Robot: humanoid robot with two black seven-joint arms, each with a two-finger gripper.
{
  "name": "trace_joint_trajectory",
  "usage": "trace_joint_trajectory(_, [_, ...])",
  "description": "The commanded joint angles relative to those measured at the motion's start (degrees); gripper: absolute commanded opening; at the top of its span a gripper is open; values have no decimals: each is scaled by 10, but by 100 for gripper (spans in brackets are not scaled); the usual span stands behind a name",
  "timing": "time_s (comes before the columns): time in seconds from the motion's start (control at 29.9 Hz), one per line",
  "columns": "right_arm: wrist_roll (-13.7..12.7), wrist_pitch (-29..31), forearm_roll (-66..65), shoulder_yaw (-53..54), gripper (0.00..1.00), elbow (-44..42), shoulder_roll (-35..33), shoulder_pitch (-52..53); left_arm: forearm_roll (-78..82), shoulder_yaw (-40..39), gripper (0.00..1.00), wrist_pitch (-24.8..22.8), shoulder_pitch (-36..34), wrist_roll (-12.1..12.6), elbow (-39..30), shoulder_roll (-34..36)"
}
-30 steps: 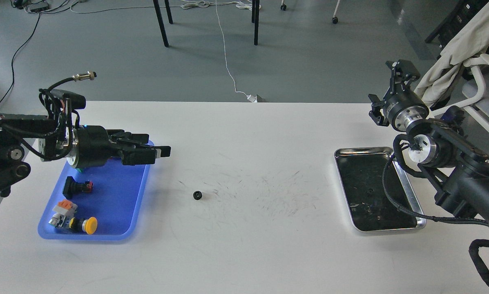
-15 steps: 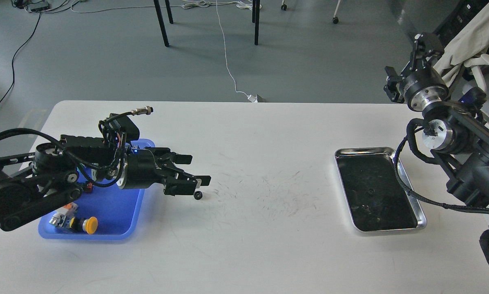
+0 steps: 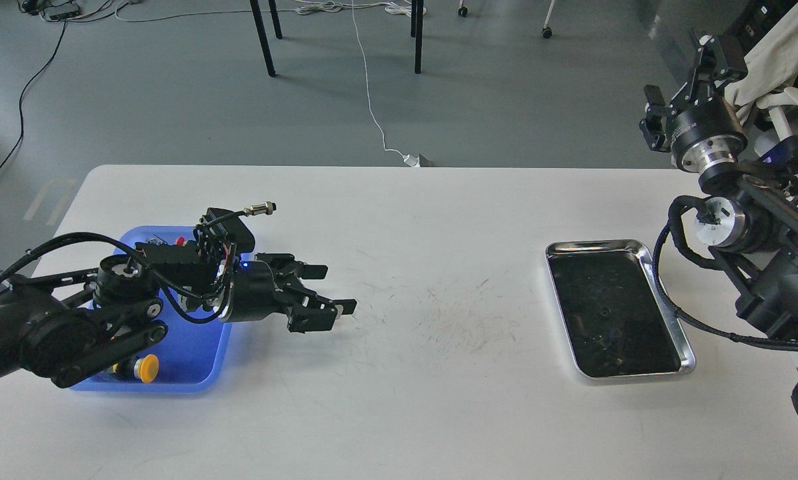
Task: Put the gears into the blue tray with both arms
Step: 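Swing the left gripper over the blue tray toward the black part, then lower the left gripper onto the black part and close it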
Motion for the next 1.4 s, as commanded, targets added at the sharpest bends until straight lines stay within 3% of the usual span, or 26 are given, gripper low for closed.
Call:
trace_joint_trajectory(0.0, [0,0,-3,-1,99,-2,0,-1,13,5,94,1,-2,0,-13,27])
trace_joint_trajectory(0.33, [0,0,-5,-18,99,-1,0,0,119,16,94,4,-10,0,-61,37])
trace_joint_trajectory(0.4, [0,0,-5,-21,99,-1,0,1,126,16,94,4,-27,0,-93,45])
trace_joint_trajectory(0.5, [0,0,-5,-22,99,-1,0,1,137,18,94,-2,-48,0,-89,48])
trace_joint_trajectory(0.87, [0,0,-5,-25,99,-1,0,4,47,15,98,-118,-82,0,-91,51])
trace_joint_trajectory(1.07, [0,0,-5,-25,99,-1,-1,4,85,17,97,-93,-80,0,-89,53])
trace_joint_trajectory(1.24, [0,0,-6,-25,99,-1,-2,4,203,23,94,12,-73,0,-89,53])
trace_joint_trajectory(1.37, [0,0,-6,-25,99,0,-3,4,203,35,94,46,-73,0,-88,52])
